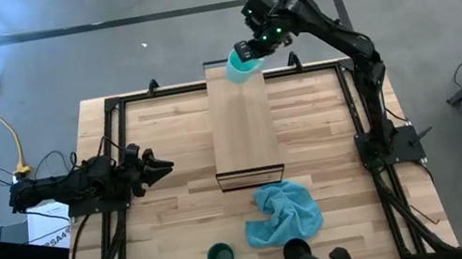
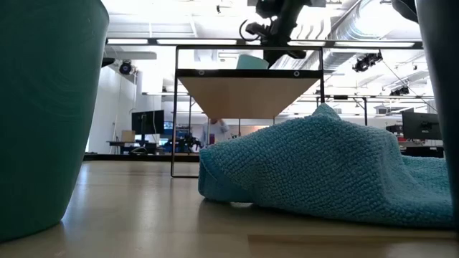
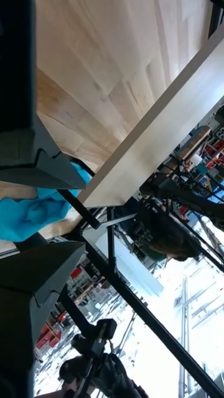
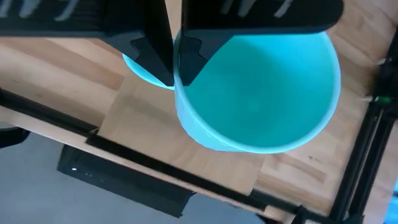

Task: Stack small to large cups/mugs on shelf
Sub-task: Put the blue mug on the shelf

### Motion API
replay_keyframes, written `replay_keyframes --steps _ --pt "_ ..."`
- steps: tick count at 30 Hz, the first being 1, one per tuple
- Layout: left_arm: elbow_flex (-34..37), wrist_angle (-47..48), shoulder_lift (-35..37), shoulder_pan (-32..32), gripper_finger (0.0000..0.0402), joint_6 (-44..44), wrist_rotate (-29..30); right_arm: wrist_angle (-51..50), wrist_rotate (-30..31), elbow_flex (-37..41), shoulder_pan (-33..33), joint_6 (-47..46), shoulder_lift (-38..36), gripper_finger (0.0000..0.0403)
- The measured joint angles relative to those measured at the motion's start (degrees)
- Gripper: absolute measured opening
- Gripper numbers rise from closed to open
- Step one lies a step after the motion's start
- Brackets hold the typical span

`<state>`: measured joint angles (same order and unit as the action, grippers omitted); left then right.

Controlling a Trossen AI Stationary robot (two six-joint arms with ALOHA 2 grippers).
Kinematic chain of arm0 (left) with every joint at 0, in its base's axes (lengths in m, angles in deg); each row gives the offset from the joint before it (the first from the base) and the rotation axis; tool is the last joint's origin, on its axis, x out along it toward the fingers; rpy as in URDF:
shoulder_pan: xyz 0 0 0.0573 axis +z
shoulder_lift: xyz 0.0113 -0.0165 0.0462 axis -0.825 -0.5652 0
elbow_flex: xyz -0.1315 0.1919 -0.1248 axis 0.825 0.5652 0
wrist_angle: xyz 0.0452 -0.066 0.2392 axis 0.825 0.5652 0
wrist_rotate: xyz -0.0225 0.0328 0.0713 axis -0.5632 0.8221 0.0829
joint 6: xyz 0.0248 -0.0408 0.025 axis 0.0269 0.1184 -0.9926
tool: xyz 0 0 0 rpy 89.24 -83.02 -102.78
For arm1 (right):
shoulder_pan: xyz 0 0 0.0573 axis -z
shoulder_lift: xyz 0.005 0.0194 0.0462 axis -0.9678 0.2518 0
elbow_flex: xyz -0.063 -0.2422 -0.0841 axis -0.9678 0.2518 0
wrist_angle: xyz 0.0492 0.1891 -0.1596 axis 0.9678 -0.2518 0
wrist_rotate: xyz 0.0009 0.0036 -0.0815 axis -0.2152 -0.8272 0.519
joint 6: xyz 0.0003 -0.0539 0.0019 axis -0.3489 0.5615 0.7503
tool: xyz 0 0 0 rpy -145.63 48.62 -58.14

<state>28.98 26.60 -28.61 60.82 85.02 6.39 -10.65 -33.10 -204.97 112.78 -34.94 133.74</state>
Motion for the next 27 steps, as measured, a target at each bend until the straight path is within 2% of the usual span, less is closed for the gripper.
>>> replay_keyframes --steps 13,27 --pt "0.00 -0.28 0.00 -0.02 0.0136 -0.37 1.90 1.66 1.01 -0.02 -2.25 -2.55 2.68 0.0000" --pt "0.00 -0.28 0.00 -0.02 0.0136 -0.46 1.29 0.76 2.02 -0.02 -2.14 -0.01 3.47 0.0000"
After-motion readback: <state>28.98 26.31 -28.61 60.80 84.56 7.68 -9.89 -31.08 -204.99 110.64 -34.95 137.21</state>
